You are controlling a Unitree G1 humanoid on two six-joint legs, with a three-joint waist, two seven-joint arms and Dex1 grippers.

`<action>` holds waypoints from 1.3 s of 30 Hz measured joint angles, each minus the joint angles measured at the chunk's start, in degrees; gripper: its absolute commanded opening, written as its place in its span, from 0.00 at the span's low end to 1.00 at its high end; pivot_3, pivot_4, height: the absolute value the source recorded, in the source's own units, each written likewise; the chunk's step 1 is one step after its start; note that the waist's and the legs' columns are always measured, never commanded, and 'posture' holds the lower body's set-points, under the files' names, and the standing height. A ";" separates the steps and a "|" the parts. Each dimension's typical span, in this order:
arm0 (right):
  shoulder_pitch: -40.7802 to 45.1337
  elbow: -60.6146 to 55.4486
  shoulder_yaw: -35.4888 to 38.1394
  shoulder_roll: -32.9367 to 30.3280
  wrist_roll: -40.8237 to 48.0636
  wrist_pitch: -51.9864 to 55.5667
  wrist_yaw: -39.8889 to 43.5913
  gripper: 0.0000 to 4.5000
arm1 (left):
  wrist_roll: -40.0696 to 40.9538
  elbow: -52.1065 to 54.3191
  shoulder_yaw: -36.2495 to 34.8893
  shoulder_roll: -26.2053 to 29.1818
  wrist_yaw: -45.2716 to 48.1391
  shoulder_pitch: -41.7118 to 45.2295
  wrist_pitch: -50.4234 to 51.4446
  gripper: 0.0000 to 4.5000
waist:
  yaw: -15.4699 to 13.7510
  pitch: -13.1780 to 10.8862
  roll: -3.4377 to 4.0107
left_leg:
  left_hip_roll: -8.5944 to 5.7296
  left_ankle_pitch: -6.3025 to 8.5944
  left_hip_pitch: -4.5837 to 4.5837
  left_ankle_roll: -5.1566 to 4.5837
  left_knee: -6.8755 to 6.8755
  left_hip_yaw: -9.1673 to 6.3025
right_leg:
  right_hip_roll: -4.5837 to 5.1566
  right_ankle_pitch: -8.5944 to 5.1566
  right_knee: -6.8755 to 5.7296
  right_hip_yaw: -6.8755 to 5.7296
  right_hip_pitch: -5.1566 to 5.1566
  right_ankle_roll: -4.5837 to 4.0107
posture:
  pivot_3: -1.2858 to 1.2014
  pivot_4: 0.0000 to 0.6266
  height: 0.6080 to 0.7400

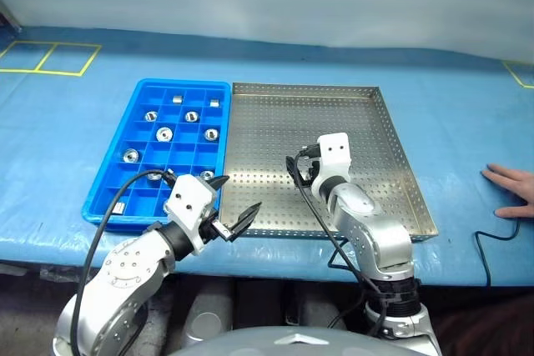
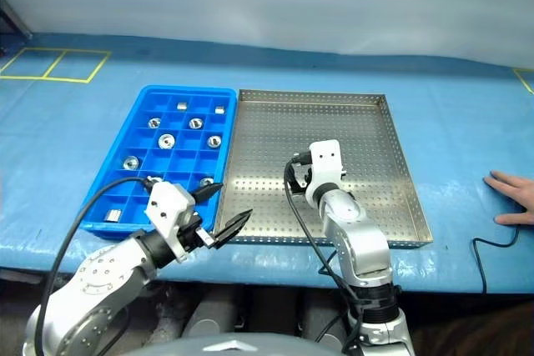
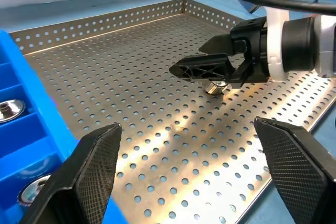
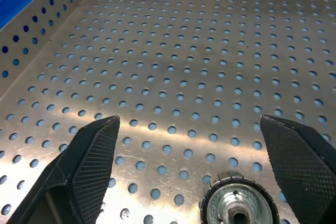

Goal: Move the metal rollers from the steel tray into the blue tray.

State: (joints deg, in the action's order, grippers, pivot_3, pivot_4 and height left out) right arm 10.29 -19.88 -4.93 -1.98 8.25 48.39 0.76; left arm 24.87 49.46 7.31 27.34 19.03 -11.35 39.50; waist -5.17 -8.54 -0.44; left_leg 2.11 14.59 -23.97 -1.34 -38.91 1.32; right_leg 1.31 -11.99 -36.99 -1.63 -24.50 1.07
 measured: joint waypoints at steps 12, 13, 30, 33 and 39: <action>-3.43 5.86 0.19 1.41 -1.67 -5.45 -0.68 0.57 | 0.00 -0.10 0.03 -0.06 -0.06 0.34 0.01 0.98 | 0.40 0.00 0.00 | 0.02 0.00 0.13 -0.02 0.03 0.10 | 0.01 0.00 0.00 0.15 0.05 0.01 | 0.61 0.24 1.00; -3.48 5.85 0.24 1.37 -1.68 -5.45 -0.61 0.49 | 0.00 -0.10 0.03 -0.08 -0.10 0.24 0.01 0.98 | 0.41 0.00 0.00 | 0.03 0.00 0.14 -0.02 0.03 0.10 | 0.01 0.00 0.00 0.15 0.05 0.01 | 0.61 0.24 1.00; 14.71 8.90 -6.66 4.20 -1.17 -4.26 5.87 0.38 | -4.30 0.92 -4.20 -3.04 -7.02 -5.75 -0.79 0.98 | -1.10 -0.08 0.09 | 0.03 -0.01 0.16 -0.02 0.25 0.13 | -0.05 0.01 -0.01 0.21 -0.02 0.03 | 0.70 0.24 1.00; 17.47 13.75 -8.15 5.47 -1.18 -5.59 7.50 0.38 | -5.32 2.89 -5.93 -4.48 -9.07 -8.14 -1.18 0.98 | -2.63 -0.08 0.08 | -0.04 -0.01 0.15 -0.01 0.41 0.14 | 0.01 0.05 0.07 0.22 -0.04 0.12 | 0.72 0.24 1.00; 21.84 23.10 -9.61 8.15 -1.37 -10.06 10.07 0.38 | -7.16 5.66 -6.98 -6.08 -11.52 -13.71 -1.29 0.98 | -6.19 -0.08 0.08 | -0.06 -0.06 0.20 0.08 0.77 0.09 | 0.02 -0.02 0.10 0.13 -0.11 0.20 | 0.74 0.24 1.00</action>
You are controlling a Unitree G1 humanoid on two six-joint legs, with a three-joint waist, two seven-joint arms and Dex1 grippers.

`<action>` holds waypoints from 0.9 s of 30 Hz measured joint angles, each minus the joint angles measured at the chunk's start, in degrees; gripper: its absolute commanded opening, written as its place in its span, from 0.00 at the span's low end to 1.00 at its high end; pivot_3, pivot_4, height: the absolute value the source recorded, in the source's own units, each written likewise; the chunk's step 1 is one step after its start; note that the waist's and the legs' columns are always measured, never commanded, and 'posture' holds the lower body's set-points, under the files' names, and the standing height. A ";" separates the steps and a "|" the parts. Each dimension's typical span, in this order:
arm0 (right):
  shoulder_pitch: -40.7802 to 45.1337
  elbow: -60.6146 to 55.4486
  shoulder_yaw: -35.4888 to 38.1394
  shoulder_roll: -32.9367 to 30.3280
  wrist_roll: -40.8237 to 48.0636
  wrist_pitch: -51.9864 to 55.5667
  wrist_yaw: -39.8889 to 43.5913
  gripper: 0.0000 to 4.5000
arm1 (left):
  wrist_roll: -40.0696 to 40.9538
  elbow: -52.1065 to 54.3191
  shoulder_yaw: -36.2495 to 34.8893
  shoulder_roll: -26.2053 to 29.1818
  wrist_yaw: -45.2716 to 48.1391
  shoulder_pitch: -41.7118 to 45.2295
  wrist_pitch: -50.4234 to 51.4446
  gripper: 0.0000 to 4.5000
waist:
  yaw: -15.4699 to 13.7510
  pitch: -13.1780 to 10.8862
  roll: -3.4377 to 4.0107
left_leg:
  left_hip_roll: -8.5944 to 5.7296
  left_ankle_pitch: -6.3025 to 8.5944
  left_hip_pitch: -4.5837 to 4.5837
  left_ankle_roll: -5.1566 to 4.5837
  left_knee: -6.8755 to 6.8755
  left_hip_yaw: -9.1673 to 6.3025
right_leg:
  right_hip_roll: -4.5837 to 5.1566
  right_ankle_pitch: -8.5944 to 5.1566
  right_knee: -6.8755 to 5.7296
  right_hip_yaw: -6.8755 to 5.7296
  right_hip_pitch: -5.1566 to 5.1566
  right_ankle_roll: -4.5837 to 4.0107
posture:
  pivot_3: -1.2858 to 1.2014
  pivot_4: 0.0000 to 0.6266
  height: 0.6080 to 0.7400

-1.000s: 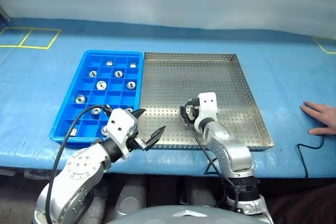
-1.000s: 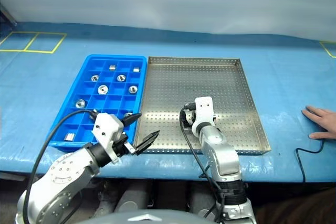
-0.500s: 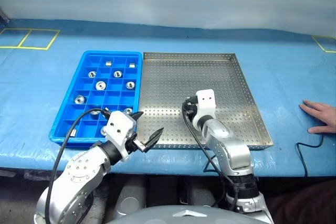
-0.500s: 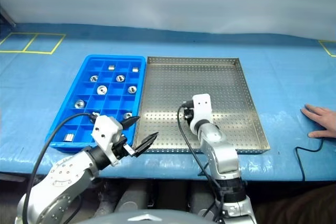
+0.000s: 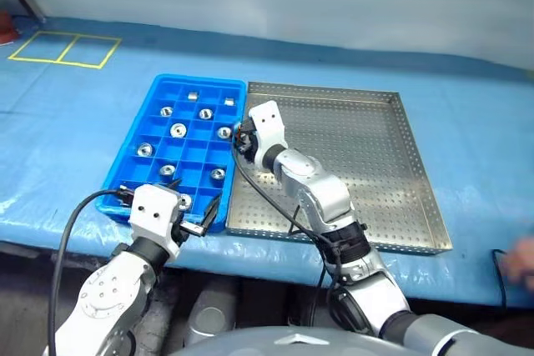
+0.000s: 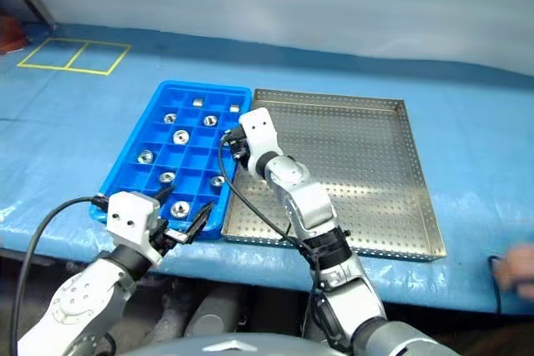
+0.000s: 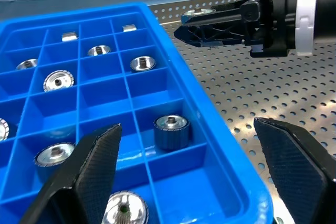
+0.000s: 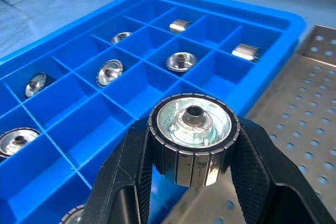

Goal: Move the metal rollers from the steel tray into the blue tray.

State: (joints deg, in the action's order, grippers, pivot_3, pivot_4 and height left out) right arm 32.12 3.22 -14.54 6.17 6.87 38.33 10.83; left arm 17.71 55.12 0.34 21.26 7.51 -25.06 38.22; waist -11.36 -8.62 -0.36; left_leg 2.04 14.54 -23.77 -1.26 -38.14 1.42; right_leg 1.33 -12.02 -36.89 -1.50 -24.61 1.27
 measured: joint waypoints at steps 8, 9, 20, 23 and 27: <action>1.98 9.30 -0.75 1.25 -0.75 -4.69 2.39 0.38 | -1.62 1.26 0.41 -1.60 -0.37 -1.37 -1.04 0.98 | -4.95 0.00 0.01 | 0.00 -0.04 -0.02 0.09 0.14 -0.11 | -0.07 -0.11 0.00 -0.21 -0.03 -0.07 | 0.74 0.24 1.00; 2.66 10.07 -0.64 1.25 -0.81 -5.01 2.63 0.38 | -1.68 1.26 0.61 -1.61 -0.29 -1.08 -1.09 0.98 | -5.31 0.00 0.01 | 0.00 -0.05 -0.01 0.11 0.14 -0.11 | -0.07 -0.11 0.00 -0.22 -0.03 -0.07 | 0.73 0.24 1.00; 4.88 16.41 0.57 1.66 -0.83 -9.28 3.07 0.59 | -1.82 1.14 1.46 -1.34 1.01 2.21 -1.12 0.98 | -8.11 0.04 0.00 | -0.14 -0.07 -0.01 0.17 0.14 -0.09 | -0.09 -0.18 -0.02 -0.45 0.02 -0.18 | 0.72 0.24 1.00; 4.95 17.35 1.24 1.67 -0.75 -10.39 3.01 0.82 | -1.81 1.10 1.45 -1.23 1.41 2.61 -1.08 0.98 | -8.45 0.07 0.00 | -0.18 -0.08 0.00 0.19 0.15 -0.11 | -0.08 -0.18 -0.02 -0.48 0.03 -0.19 | 0.72 0.24 1.00; 4.85 16.92 1.62 1.62 -0.75 -10.14 2.78 1.00 | -1.71 0.68 1.41 -0.81 2.39 3.92 -1.02 0.98 | -8.60 0.06 0.01 | -0.22 -0.10 -0.03 0.22 0.13 -0.15 | -0.06 -0.21 -0.02 -0.53 0.04 -0.24 | 0.70 0.24 1.00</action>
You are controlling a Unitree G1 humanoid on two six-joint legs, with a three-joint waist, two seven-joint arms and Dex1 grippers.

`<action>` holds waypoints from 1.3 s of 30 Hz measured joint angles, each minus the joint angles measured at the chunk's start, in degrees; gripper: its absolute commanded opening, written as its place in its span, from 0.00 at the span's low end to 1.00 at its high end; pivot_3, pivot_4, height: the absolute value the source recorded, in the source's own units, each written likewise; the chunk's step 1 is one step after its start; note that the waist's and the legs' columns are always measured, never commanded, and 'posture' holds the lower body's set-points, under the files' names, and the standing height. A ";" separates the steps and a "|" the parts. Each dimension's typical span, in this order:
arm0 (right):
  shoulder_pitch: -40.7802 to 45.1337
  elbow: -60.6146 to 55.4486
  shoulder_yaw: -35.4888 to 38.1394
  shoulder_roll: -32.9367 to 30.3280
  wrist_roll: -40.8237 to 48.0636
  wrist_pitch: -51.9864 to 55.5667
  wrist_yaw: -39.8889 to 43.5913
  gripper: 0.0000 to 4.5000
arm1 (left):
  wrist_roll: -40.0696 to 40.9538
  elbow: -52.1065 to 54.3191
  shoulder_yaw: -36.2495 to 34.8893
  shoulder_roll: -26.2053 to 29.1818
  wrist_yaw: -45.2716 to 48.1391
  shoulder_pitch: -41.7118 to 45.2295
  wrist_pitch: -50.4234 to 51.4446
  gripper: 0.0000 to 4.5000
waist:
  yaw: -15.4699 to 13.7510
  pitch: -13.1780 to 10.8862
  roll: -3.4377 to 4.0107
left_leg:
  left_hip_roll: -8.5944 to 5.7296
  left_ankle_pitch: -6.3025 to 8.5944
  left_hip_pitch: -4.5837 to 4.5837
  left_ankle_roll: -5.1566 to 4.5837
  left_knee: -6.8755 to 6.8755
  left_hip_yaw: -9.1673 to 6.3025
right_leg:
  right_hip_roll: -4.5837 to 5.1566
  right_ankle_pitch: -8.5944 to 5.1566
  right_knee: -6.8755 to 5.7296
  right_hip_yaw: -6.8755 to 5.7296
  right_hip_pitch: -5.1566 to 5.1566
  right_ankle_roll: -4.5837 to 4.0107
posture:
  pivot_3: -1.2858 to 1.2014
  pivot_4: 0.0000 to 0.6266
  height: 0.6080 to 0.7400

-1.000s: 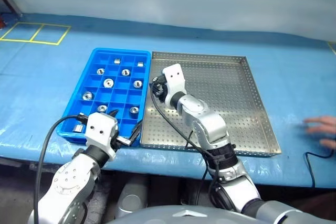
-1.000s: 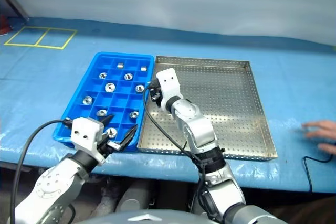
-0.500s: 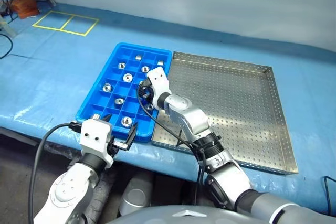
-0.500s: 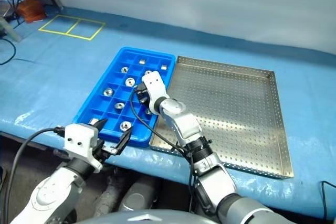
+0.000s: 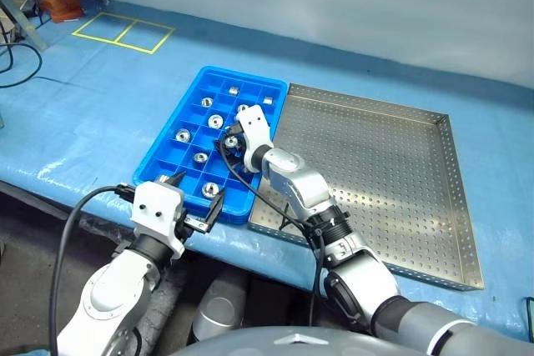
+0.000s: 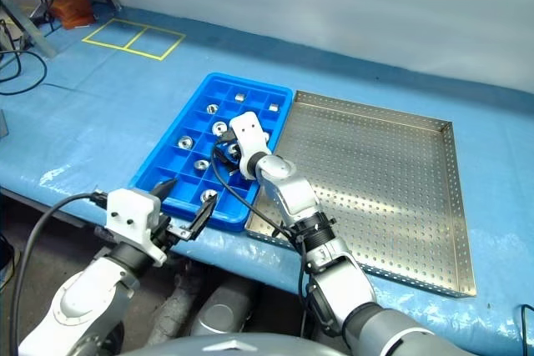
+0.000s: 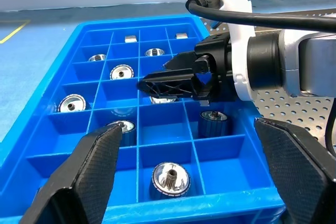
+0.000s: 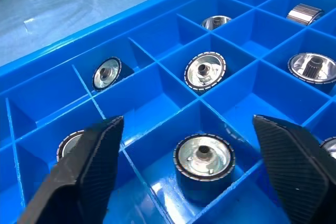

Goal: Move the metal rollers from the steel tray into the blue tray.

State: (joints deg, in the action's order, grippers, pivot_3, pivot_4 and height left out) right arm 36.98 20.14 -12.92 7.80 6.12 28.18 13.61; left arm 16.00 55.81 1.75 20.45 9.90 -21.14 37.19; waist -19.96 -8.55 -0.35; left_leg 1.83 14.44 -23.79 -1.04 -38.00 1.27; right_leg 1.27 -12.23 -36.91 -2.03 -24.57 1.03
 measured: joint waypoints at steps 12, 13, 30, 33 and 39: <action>-12.93 -30.92 0.63 -13.46 2.26 11.20 5.45 1.00 | 0.01 -10.39 -0.27 1.63 3.08 12.70 1.03 0.98 | 4.55 -0.01 0.02 | -0.14 -0.01 -0.10 0.00 -0.09 -0.14 | 0.09 0.02 0.01 -0.08 0.07 0.06 | 0.59 0.24 1.00; -14.10 -32.90 0.73 -14.72 2.26 12.07 5.53 1.00 | -0.20 -11.65 -0.27 1.96 3.29 13.90 1.03 0.98 | 5.65 -0.01 0.02 | -0.14 -0.02 -0.08 0.00 -0.11 -0.15 | 0.08 0.03 0.00 -0.08 0.08 0.06 | 0.59 0.24 1.00; -33.22 -54.89 5.63 -21.65 3.86 22.83 2.30 1.00 | -2.72 -28.24 5.40 1.76 9.88 25.51 -2.93 0.98 | 19.21 -0.02 -0.04 | -0.11 -0.04 0.23 -0.06 -0.10 -0.08 | 0.03 0.10 -0.20 0.44 0.13 0.15 | 0.53 0.24 1.00; -34.29 -56.21 5.94 -21.62 4.31 23.79 1.66 1.00 | -3.43 -28.65 5.49 0.50 9.32 24.74 -3.42 0.98 | 19.20 -0.03 -0.04 | -0.11 -0.06 0.23 -0.09 -0.13 -0.01 | 0.06 0.15 -0.19 0.52 0.13 0.23 | 0.53 0.24 1.00; -35.71 -57.24 6.05 -21.52 4.77 24.88 0.45 1.00 | -3.82 -28.67 5.38 -1.23 8.68 24.14 -4.34 0.98 | 19.06 -0.02 -0.06 | -0.12 -0.10 0.23 -0.16 -0.17 0.04 | 0.12 0.20 -0.19 0.62 0.13 0.31 | 0.54 0.24 1.00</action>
State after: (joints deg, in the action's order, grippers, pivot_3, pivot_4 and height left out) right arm 1.27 -37.10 -6.87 -13.73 10.89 53.06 14.05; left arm 12.18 27.13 7.13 19.22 18.58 3.01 32.85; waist -0.90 -8.57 -0.41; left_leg 1.71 14.33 -23.57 -1.20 -38.17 1.31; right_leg 1.39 -12.03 -37.11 -1.41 -24.44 1.34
